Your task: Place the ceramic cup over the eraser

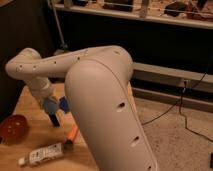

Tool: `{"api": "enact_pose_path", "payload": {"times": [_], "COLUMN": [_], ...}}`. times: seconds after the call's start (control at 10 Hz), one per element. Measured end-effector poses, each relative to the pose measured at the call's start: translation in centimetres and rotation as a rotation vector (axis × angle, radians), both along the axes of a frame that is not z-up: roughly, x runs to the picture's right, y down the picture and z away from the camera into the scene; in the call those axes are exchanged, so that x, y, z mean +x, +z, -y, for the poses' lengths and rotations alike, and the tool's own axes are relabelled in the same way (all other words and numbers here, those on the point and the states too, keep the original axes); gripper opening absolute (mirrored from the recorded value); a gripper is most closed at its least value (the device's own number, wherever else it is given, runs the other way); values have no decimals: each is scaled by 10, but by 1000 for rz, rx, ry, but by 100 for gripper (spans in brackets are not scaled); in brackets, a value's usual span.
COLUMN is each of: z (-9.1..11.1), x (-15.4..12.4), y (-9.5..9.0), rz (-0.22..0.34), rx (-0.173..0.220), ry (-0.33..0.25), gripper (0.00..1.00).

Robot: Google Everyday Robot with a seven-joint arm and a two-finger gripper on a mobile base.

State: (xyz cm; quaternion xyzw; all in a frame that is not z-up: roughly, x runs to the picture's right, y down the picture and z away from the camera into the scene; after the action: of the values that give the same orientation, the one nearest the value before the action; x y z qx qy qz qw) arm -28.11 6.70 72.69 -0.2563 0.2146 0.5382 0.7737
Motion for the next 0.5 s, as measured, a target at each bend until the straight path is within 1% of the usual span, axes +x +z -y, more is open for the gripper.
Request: {"api": "enact_pose_path", "payload": {"times": [0.2, 0.3, 0.5], "z": [-5, -11, -17], "x": [-2, -4, -4], "y": [4, 8, 13], "rz": [7, 19, 24], "rx": [-13, -24, -40], "ry": [0, -1, -6], "gripper": [2, 13, 30]}}
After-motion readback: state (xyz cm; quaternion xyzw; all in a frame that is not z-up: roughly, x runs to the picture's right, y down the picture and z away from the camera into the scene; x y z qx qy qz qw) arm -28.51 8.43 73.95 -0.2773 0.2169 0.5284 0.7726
